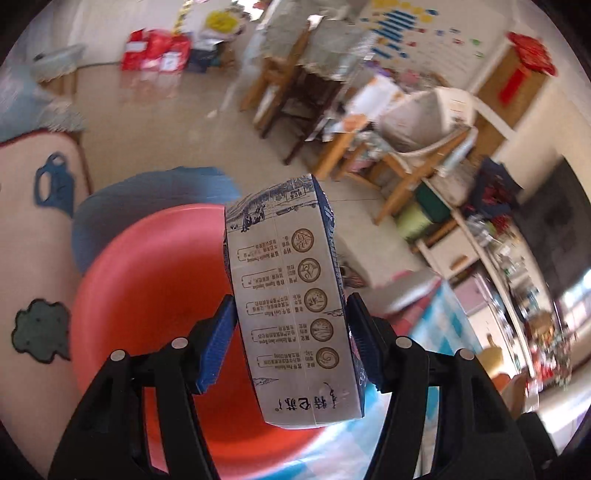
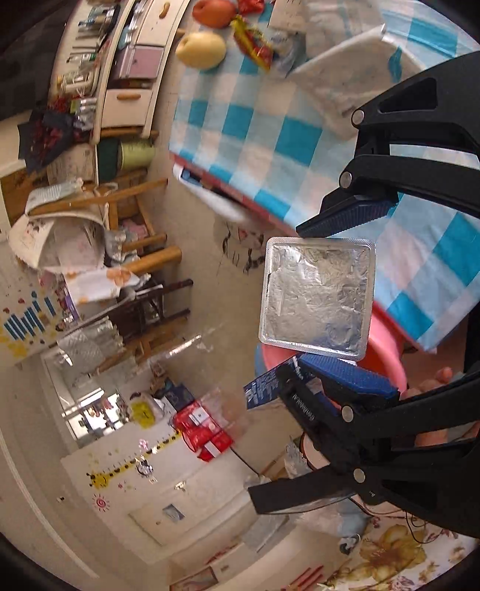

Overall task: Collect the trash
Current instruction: 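Carry carton and foil tray over the pink bucket and open both tools, then bring both empty tools back over the table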

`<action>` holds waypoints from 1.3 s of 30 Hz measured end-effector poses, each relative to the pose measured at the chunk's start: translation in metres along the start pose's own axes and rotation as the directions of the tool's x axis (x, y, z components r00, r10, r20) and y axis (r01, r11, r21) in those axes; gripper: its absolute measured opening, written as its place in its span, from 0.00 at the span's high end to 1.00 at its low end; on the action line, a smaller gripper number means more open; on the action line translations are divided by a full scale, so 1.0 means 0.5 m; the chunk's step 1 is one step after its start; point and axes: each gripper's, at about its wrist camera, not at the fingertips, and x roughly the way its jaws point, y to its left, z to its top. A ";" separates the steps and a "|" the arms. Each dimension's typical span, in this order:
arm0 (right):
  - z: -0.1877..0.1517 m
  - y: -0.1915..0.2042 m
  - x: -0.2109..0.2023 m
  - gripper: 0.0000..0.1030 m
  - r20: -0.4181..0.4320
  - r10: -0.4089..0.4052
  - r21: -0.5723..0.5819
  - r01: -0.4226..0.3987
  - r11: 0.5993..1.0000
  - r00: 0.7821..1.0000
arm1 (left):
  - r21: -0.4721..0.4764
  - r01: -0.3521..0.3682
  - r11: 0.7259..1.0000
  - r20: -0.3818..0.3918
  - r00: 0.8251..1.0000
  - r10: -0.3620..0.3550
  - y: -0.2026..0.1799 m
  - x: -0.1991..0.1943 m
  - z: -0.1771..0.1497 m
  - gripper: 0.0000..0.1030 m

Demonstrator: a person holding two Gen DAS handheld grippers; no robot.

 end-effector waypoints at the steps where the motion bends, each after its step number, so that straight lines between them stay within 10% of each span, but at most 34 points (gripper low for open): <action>1: 0.009 0.014 0.021 0.37 -0.011 0.018 -0.008 -0.018 1.000 1.000 | -0.022 -0.019 1.000 -0.006 1.000 0.019 0.019 0.007 0.012 0.40; 9: 0.041 0.074 0.170 0.35 -0.103 0.097 0.017 -0.096 0.995 0.990 | -0.081 -0.134 0.988 -0.043 0.991 0.131 0.105 0.051 0.043 0.39; 11: 0.044 0.071 0.190 0.22 -0.112 0.119 0.031 -0.116 0.993 0.987 | -0.076 -0.171 0.982 -0.030 0.985 0.169 0.110 0.050 0.044 0.39; 19: 0.030 0.040 0.151 0.13 -0.060 0.032 0.026 -0.031 0.999 0.998 | -0.027 -0.211 0.977 0.037 0.977 0.212 0.084 0.050 0.033 0.28; 30: -0.023 -0.037 -0.006 0.11 0.059 -0.196 -0.050 0.199 0.979 0.979 | 0.197 -0.027 0.980 0.222 0.975 -0.017 -0.036 0.001 -0.026 0.15; 39: -0.043 -0.102 -0.134 0.09 0.117 -0.306 -0.047 0.313 0.948 0.945 | 0.369 0.063 0.927 0.109 0.988 -0.110 -0.134 -0.004 -0.071 0.15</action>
